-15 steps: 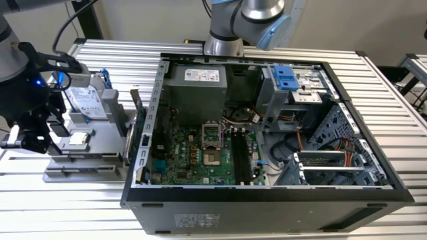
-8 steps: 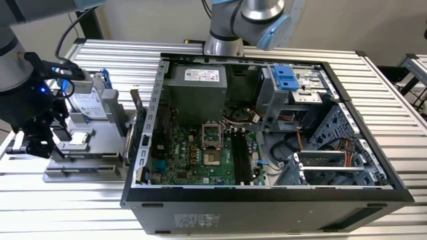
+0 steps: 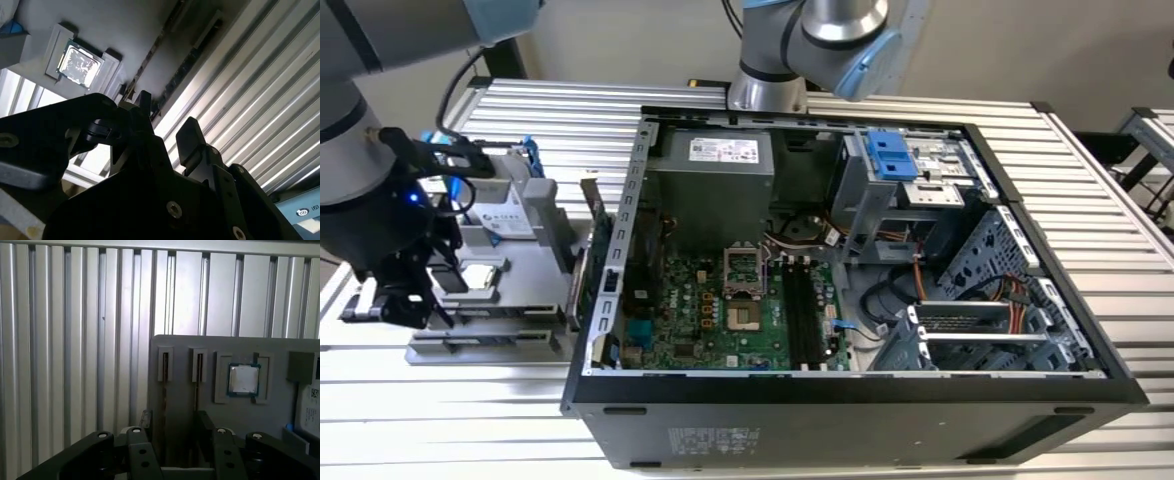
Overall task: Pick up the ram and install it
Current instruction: 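Pick up the ram and move it above insertion slot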
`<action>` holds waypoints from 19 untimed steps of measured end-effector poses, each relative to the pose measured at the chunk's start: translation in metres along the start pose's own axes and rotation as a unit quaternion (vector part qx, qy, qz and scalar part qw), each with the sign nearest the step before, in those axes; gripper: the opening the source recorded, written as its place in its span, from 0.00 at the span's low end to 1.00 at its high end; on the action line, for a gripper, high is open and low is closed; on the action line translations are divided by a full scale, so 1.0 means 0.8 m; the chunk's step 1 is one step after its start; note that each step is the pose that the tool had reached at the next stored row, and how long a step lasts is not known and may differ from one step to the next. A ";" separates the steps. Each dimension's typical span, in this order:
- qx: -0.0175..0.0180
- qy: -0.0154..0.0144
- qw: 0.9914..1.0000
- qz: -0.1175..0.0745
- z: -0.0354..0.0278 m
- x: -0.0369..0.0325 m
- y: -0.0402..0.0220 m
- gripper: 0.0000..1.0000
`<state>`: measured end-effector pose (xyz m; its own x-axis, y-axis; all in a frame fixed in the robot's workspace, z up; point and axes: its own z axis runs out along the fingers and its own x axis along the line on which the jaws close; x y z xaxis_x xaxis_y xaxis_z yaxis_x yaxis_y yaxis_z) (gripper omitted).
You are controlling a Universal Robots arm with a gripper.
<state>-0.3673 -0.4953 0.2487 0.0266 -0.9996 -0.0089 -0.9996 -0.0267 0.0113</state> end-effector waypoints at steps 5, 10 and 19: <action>0.000 0.000 1.000 0.000 0.0113 0.0018 -0.0001 1.00; -0.001 0.000 1.000 0.000 0.0227 0.0060 -0.0002 1.00; -0.001 0.000 1.000 0.000 0.0432 0.0071 -0.0004 1.00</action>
<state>-0.3672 -0.5007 0.2141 0.0268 -0.9996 -0.0089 -0.9995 -0.0269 0.0143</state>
